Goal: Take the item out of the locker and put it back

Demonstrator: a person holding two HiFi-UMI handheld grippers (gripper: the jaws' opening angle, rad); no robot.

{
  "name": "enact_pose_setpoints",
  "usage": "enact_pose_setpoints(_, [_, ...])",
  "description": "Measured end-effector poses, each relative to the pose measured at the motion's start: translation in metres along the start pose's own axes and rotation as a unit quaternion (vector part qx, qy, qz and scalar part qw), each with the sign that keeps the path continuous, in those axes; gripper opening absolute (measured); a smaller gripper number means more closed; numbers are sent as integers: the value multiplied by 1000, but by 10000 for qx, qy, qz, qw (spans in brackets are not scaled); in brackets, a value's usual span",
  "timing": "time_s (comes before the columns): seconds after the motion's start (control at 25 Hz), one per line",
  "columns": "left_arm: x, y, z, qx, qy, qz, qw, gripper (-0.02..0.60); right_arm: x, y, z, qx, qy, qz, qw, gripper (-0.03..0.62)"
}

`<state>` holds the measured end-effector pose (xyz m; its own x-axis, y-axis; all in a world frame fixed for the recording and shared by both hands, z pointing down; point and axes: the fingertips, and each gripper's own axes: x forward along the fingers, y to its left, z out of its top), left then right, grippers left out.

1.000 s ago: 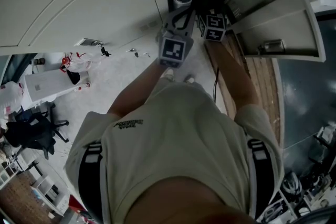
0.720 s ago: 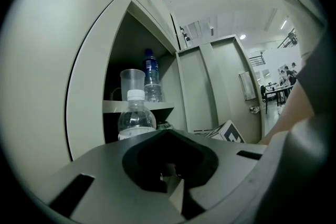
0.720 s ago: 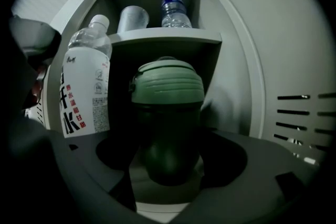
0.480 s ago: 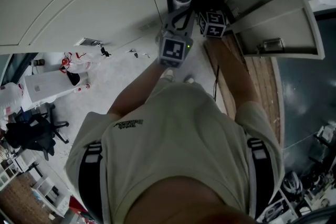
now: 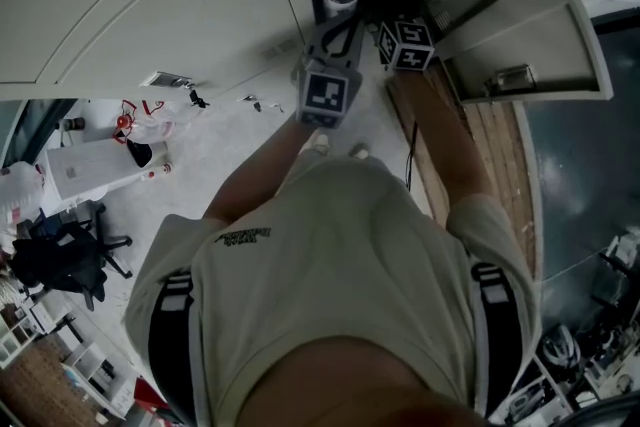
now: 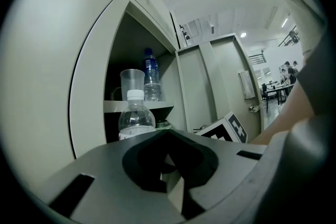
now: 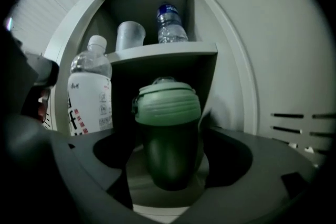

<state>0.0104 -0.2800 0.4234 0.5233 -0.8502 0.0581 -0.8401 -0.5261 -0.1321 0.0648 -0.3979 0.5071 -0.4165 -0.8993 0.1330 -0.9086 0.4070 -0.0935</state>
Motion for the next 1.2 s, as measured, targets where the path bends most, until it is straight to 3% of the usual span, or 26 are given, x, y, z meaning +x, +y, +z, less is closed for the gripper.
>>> enact_pose_setpoints(0.32, [-6,2,8,-85,-41,68,9999,14,-33,11,39,-285,-236,115,9992,436])
enact_pose_setpoints(0.48, [-10,6,18,-94,-71,100,9999,14,-56,12,66,-36,-492,161,9987,431])
enact_pose_setpoints(0.72, [-15,12,46,-116,-265,105,9995,14,-97,20,120,8,-1148,270,9930,282])
enact_pose_setpoints(1.2, [-38,12,113,-34,-763,6,9971,14,-182,59,207,-235,-2161,658,9739,68])
